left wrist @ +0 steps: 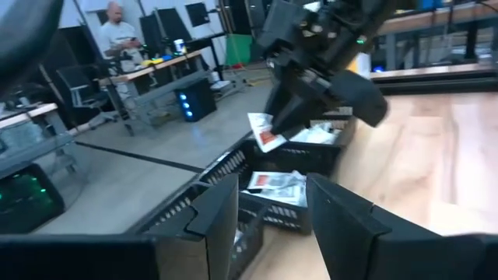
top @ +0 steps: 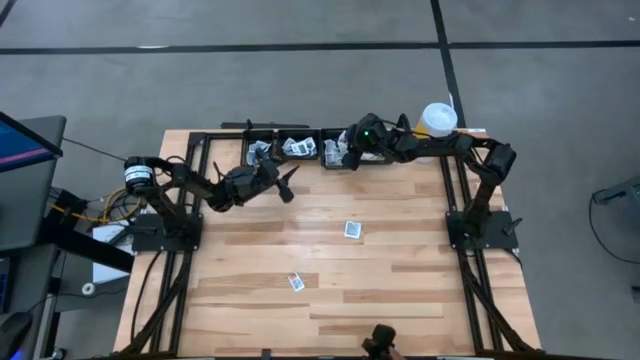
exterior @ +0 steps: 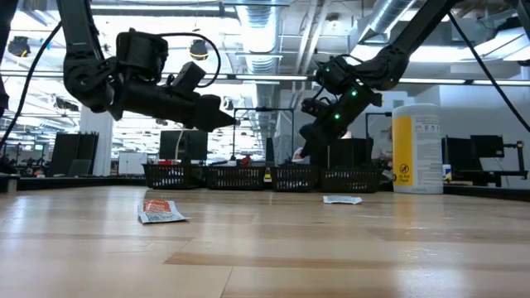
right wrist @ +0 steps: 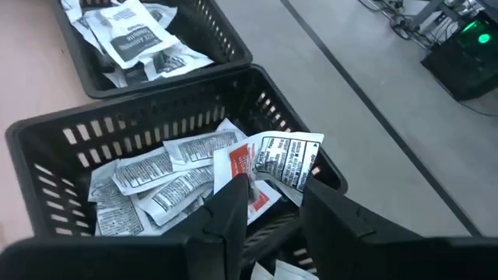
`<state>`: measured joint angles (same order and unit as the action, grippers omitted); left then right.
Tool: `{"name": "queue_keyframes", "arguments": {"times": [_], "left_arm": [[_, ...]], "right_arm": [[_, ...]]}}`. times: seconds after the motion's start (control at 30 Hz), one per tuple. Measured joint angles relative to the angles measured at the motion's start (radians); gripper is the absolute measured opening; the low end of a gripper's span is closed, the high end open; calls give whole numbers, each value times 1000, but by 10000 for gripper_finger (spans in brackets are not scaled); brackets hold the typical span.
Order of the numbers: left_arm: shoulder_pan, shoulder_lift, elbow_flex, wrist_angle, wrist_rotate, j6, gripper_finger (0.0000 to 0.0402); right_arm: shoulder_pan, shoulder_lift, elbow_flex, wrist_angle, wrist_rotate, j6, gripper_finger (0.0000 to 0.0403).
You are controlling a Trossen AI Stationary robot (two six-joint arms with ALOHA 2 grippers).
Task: Pick & Place First Aid Supplies
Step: Put the orange ointment pack into the middle right black bin
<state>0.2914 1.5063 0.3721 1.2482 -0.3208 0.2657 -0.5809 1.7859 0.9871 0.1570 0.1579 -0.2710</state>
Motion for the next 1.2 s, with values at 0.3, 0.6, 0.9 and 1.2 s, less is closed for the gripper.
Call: {"name": "queue_keyframes", "arguments": {"times": [0.3, 0.6, 0.9, 1.2], "left_arm": [[36, 0, 4, 1, 0, 0, 154], [35, 0, 5, 1, 0, -1, 154], [35, 0, 5, 1, 0, -15, 154], [-8, 0, 5, 1, 0, -20, 154]], "right_arm": [[33, 0, 0, 4, -2, -61, 117], [44, 0, 0, 4, -1, -69, 182], [64, 0, 0, 4, -2, -69, 214], [152, 0, 0, 5, -3, -69, 208]]}}
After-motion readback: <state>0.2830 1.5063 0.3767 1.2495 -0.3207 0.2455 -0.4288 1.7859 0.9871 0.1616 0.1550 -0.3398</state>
